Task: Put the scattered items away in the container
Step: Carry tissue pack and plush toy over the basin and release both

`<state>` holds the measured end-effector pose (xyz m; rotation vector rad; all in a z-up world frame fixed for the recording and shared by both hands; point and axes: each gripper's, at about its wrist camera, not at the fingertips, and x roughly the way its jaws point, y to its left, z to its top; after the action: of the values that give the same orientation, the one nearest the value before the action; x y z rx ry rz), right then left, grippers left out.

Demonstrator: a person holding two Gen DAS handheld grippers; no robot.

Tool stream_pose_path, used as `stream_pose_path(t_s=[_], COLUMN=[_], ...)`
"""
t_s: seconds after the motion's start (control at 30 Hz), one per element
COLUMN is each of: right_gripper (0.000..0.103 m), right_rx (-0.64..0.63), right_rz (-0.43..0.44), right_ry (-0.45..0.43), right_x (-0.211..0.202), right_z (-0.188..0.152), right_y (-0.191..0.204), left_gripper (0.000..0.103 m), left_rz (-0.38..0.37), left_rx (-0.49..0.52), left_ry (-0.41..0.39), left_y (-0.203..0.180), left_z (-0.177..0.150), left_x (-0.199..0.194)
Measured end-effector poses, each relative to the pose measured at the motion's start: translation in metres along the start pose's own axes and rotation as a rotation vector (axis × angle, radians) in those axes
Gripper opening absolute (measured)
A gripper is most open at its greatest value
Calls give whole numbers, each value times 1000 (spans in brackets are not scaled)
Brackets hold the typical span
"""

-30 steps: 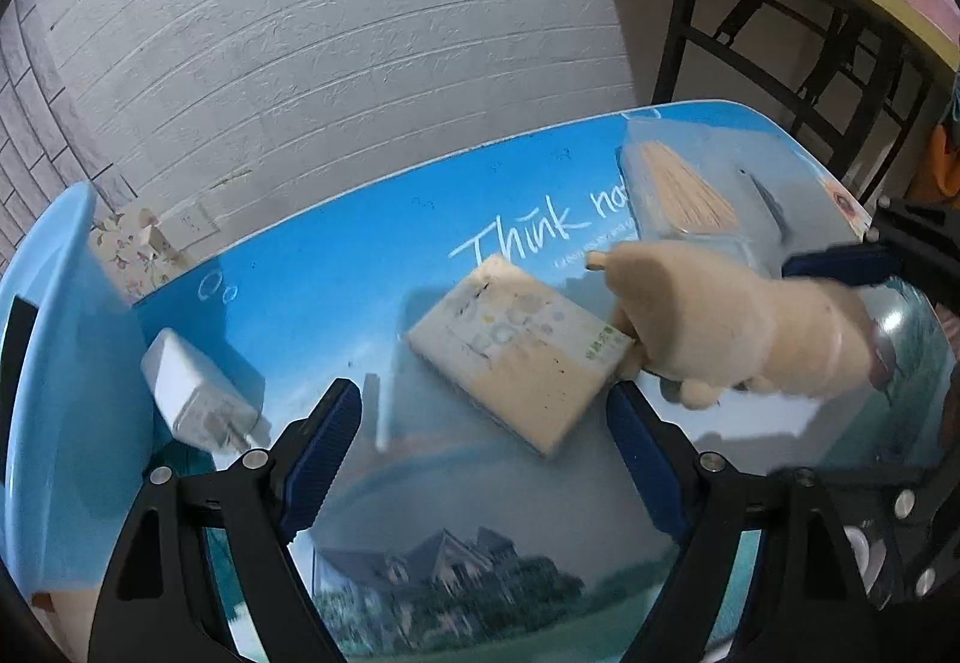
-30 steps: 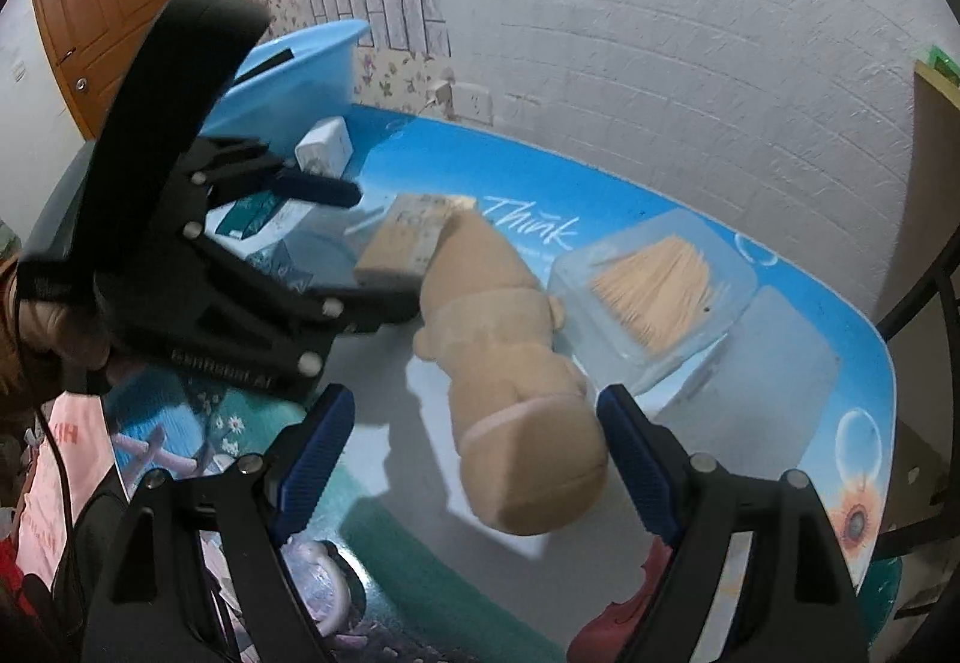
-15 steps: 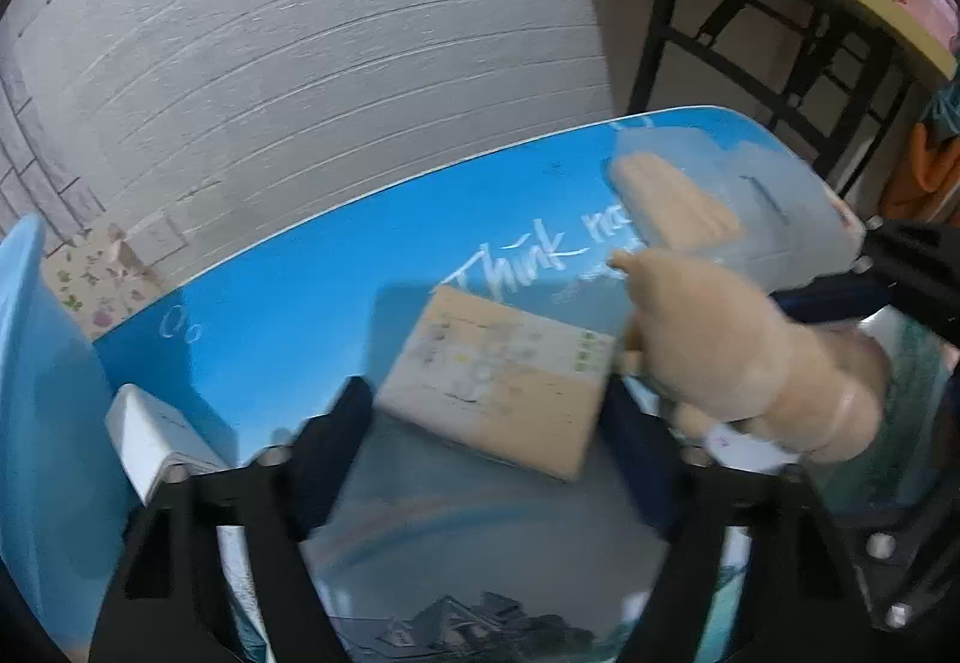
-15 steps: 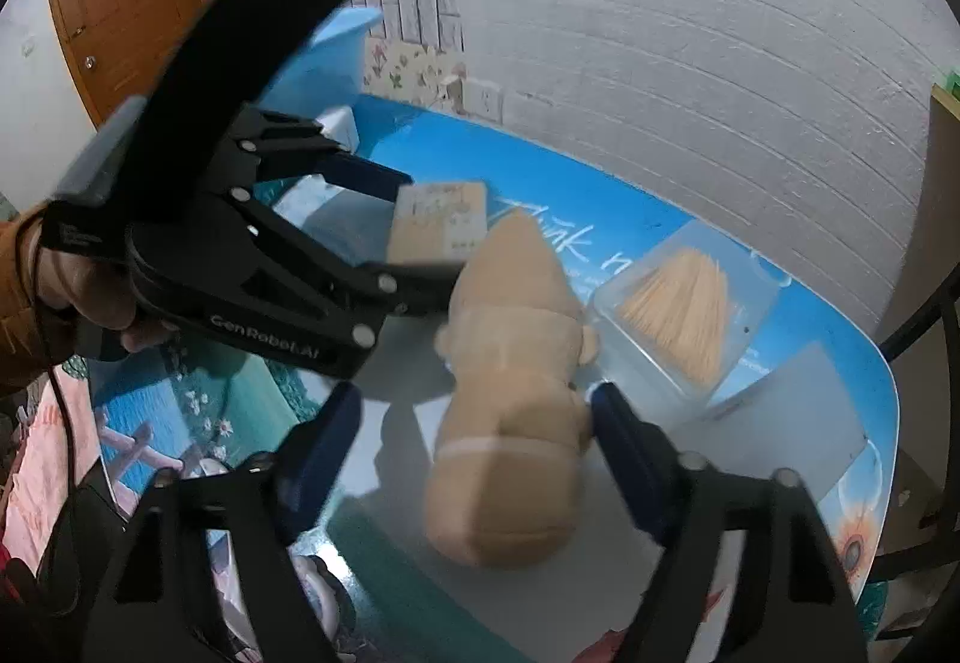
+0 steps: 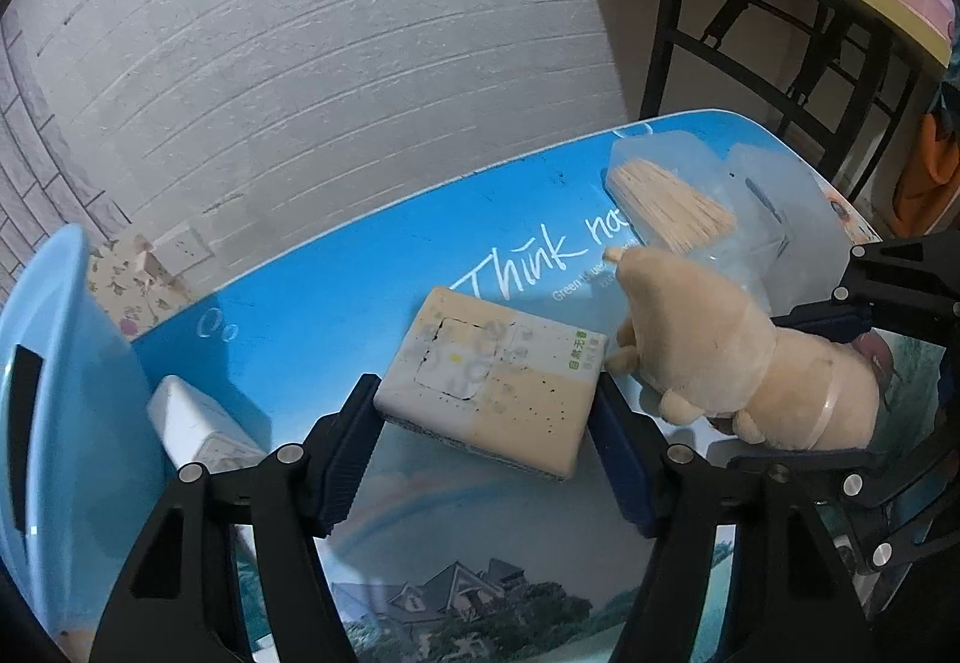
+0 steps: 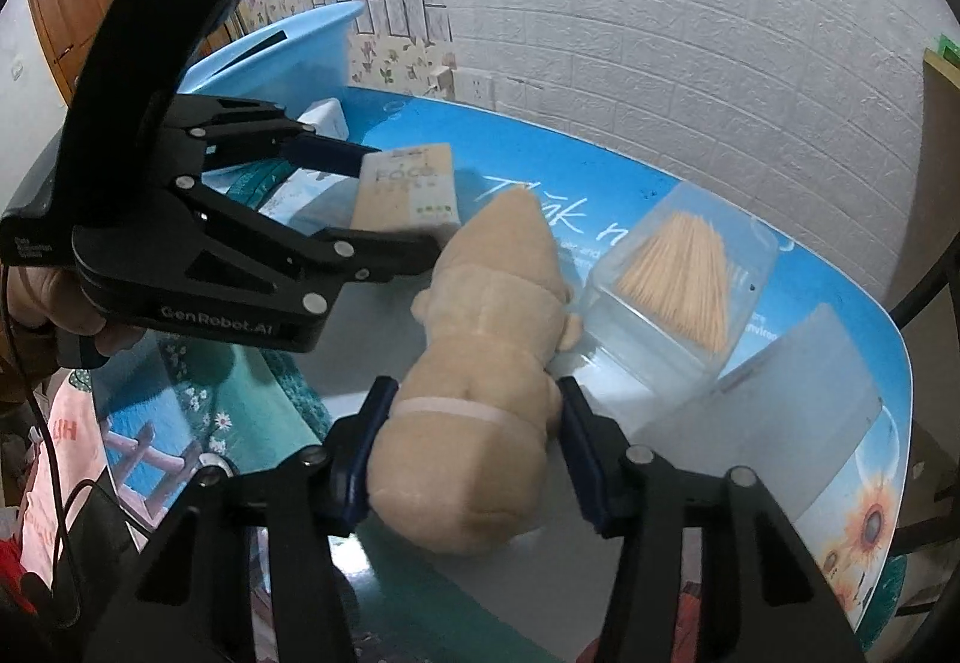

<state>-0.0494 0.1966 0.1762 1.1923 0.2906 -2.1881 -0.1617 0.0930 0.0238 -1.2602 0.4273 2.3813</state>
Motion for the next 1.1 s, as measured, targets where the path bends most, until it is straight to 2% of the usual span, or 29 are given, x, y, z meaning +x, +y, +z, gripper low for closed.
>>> stream_pose_path(t_s=[0.4,0.53,0.6,0.83,1.1], right_gripper=[50,50,50,49,49], right_rx=[-39,-70,-94,-180,-282], right_rz=[-7,1,4,38,86], right_ry=[-62,-101,-130,-206,-243], right_x=[-27,-41,-49,-53,-26], right_z=[15,31,50,108,176], right_y=[24,39,47,86,137], left_gripper=[67,67,67,67,67], left_rz=[118,158,195,313,422], left_rx=[16,17,11,-71,-210], left_ry=[-37,-61,-78,-105,-82], left_y=[1,5,12,67,145], left_z=[0,2,3,-2,-25], left_x=[-46,-70,-85,-126,-140])
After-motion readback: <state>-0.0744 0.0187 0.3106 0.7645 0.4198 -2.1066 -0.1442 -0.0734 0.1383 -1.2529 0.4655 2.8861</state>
